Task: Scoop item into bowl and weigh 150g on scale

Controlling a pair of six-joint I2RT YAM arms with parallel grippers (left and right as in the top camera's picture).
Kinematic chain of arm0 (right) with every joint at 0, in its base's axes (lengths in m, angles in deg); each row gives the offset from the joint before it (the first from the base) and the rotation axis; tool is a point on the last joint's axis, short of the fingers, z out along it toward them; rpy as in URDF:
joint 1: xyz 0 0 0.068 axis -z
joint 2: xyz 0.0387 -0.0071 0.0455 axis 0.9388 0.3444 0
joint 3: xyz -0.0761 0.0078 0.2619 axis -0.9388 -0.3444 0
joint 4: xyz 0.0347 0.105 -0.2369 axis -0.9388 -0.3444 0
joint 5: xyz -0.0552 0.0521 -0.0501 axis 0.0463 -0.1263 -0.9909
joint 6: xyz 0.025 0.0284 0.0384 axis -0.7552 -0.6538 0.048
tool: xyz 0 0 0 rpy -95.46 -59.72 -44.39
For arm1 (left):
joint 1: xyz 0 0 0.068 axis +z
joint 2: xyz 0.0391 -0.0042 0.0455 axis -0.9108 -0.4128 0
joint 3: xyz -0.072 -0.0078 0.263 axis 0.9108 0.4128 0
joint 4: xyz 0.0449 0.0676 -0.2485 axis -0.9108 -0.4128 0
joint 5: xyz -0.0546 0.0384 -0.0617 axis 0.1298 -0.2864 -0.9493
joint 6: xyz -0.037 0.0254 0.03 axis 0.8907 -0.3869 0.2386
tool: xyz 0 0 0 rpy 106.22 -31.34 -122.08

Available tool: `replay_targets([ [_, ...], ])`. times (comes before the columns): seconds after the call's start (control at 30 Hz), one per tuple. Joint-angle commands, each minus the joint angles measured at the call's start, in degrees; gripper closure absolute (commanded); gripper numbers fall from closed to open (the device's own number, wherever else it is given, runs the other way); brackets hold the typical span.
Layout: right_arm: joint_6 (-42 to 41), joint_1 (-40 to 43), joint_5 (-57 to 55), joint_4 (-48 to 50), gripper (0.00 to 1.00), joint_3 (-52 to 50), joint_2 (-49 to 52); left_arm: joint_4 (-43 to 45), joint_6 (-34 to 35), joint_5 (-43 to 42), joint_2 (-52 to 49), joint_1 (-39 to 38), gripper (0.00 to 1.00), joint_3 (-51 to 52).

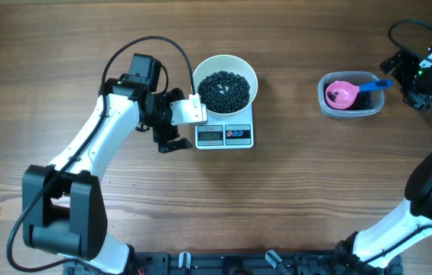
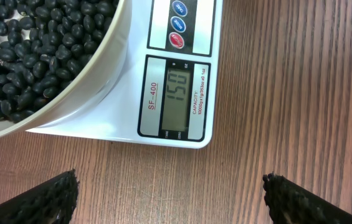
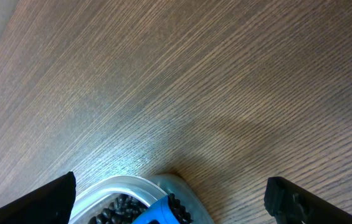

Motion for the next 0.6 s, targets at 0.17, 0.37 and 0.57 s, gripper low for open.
replay_targets([
  [0.17,-0.39,-1.27,-1.16,0.26,0.0,0.04,-21.05,0.0,0.5,-1.33,0.42,-0.04,0.0,0.42],
  [0.37,-0.42,-1.27,-1.16,0.24,0.0,0.02,-38.82,0.0,0.5,-1.33,0.42,-0.04,0.0,0.42],
  [0.57,0.52,-1.25,-1.38,-1.09,0.0,0.02,-45.75,0.0,0.5,-1.33,0.42,-0.04,0.0,0.42],
])
